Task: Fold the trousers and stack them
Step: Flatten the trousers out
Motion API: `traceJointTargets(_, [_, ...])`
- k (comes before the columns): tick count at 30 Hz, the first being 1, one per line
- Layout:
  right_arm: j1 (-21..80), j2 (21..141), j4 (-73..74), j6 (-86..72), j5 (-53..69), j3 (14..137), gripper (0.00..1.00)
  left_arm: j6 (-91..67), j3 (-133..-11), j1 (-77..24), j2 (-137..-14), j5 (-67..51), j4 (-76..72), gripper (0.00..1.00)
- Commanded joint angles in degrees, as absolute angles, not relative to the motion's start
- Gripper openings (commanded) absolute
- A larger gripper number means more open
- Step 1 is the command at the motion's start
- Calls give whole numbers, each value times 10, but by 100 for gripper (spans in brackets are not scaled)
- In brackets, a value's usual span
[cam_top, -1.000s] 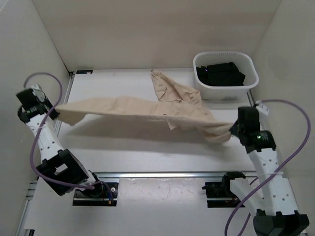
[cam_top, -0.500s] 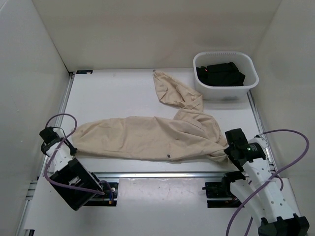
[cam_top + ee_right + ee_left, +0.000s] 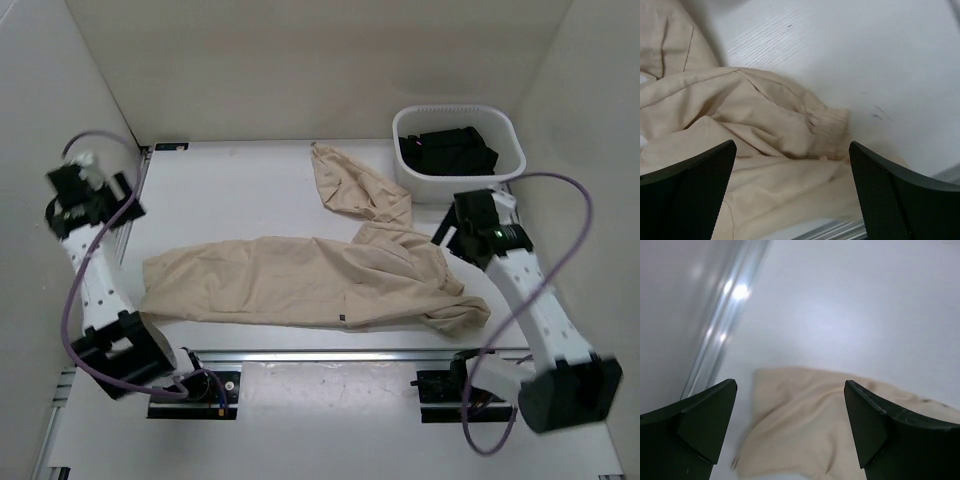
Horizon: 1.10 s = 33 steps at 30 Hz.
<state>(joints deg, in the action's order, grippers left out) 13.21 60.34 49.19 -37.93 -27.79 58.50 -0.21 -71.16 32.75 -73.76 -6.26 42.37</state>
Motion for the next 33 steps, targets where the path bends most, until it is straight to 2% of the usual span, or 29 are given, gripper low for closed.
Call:
traceJointTargets(1, [115,714,393,-237,-145,594,98,0,-807,121,-848,-37,494,100])
traceJointTargets(3, [101,742,332,-226,-118,587,98,0,-915,36,-927,-15,503,100])
traceJointTargets(4, [93,750,316,-217,-86,580,98,0,-965,-31,-1020,-15,528,100])
traceJointTargets(5, [74,758,289,-211,-64,580,98,0,-1091,-59,-1075,-34,549,100])
traceJointTargets(7, [67,788,272,-198,-34,580,98,0,-1246,-103,-1189,-65,593,100])
traceJointTargets(8, [59,798,262,-193,-24,580,98,0,-1383,-142,-1297,-71,613,100])
traceJointTargets(9, [59,817,245,-192,-12,580,98,0,-1425,-161,-1338,-71,608,100])
traceJointTargets(11, [59,837,239,-180,7,585,98,0,-1435,-215,-1390,-66,563,100])
traceJointTargets(12, [59,850,234,-180,7,585,98,0,-1371,-231,-1390,-49,475,100])
traceJointTargets(14, [53,855,221,-185,0,578,98,0,-1316,-267,-1383,-49,399,100])
traceJointTargets(19, [47,876,207,-205,0,566,98,0,-1428,-294,-1493,2,349,100])
traceJointTargets(23, [47,870,201,-229,-30,536,97,0,-1393,-294,-1513,53,303,100])
traceJointTargets(25, [47,870,201,-235,-35,524,97,0,-1374,-294,-1520,64,298,87])
traceJointTargets(26, [47,870,201,-235,-40,517,95,0,-1363,-294,-1520,64,298,69])
traceJointTargets(28, [47,875,201,-241,-40,511,93,0,-1347,-294,-1514,52,298,57])
traceJointTargets(29, [47,881,194,-241,-40,505,89,0,-1342,-294,-1514,52,298,46])
traceJointTargets(30, [47,889,186,-247,-40,505,79,0,-1342,-294,-1514,52,298,14])
traceJointTargets(32, [47,896,180,-254,-33,505,59,0,-1332,-294,-1508,47,298,14])
traceJointTargets(33, [47,896,185,-254,-33,505,46,0,-1324,-294,-1500,47,298,14])
